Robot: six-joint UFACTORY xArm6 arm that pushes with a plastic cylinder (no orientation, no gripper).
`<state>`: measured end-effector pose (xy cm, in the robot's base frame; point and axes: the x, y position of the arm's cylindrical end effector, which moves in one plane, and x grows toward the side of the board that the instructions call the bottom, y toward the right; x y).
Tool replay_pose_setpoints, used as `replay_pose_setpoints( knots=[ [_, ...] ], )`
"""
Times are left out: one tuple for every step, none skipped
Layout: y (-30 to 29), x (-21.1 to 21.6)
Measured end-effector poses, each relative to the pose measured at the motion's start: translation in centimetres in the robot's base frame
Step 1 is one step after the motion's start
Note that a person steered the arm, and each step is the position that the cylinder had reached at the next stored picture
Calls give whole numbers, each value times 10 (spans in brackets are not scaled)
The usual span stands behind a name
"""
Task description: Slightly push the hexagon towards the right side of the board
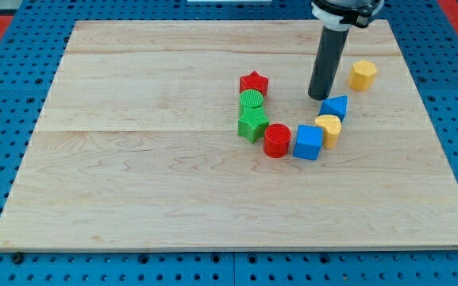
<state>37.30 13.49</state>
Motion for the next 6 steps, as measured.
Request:
replay_pose_setpoints(
  knots=[
    [1, -10],
    [23, -17],
    [57, -28],
    [64, -49],
    [64, -49],
    [57, -41]
  ],
)
